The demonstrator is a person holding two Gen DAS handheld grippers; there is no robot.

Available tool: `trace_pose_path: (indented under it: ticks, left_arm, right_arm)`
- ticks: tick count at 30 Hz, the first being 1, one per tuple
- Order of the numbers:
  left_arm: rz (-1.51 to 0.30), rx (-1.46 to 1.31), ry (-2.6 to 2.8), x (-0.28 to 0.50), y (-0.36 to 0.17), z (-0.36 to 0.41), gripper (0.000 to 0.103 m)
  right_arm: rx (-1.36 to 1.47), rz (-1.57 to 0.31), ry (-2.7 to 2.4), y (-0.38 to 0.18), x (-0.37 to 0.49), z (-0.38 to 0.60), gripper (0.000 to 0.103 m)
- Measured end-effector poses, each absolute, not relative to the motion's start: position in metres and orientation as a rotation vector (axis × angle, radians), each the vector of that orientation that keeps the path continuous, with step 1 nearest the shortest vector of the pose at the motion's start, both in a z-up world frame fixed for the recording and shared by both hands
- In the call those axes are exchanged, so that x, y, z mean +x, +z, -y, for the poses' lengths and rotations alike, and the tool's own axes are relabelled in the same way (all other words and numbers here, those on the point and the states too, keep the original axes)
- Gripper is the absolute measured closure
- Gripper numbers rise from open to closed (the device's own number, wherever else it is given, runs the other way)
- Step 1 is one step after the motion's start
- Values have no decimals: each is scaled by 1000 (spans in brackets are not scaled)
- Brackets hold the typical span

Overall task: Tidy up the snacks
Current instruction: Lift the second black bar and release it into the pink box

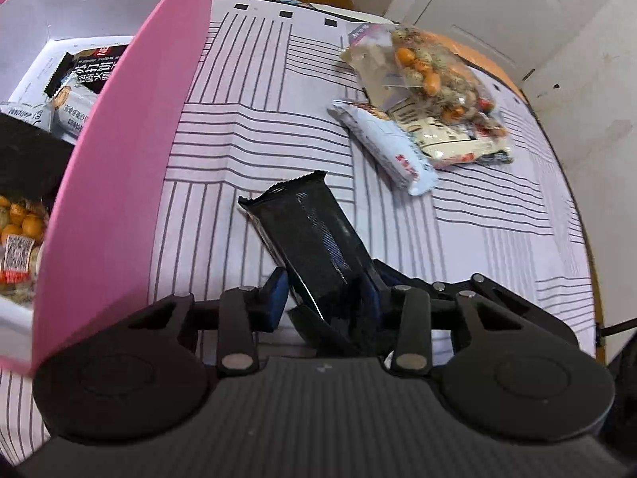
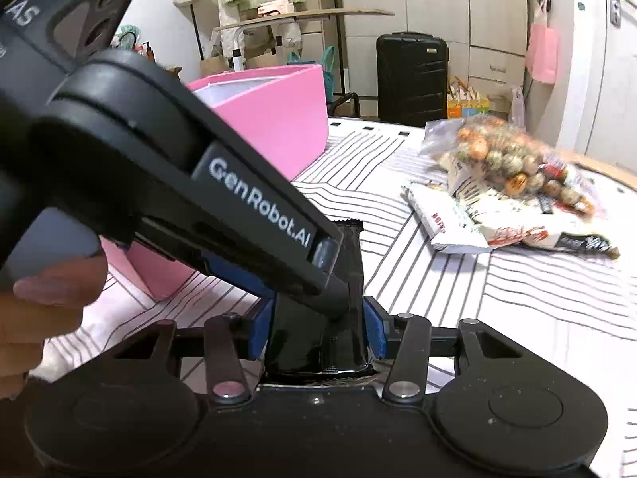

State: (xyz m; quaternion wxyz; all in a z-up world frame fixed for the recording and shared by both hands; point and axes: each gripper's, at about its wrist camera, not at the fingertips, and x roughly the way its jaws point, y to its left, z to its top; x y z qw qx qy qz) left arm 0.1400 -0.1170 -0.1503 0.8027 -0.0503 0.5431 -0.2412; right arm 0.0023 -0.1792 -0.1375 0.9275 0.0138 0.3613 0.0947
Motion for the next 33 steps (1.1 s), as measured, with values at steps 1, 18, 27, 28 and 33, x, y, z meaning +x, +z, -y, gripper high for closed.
trace_pose_path:
  ticks: [1,18,27,28,33]
  left_arm:
    - [-1166,-115,-521,138,-147,116,65]
    - [-1183,-96,-588,85,-86,101,61]
    - [-1155,-134,-589,69,-57,71,61]
    - [-1140,-138,-583,67,-52,67,61]
    - [-1069,-162,-554,65,-28,42,60]
  right_arm:
    - [31,-747,188,-134,3,180,49]
    - [52,-817,224,-63,-26,164,39]
    - [-84,-799,254,-26,-15,130,38]
    - [-89,-795,258,-20,-12,126,38]
    - [-86,-742,317,10,9,110,38]
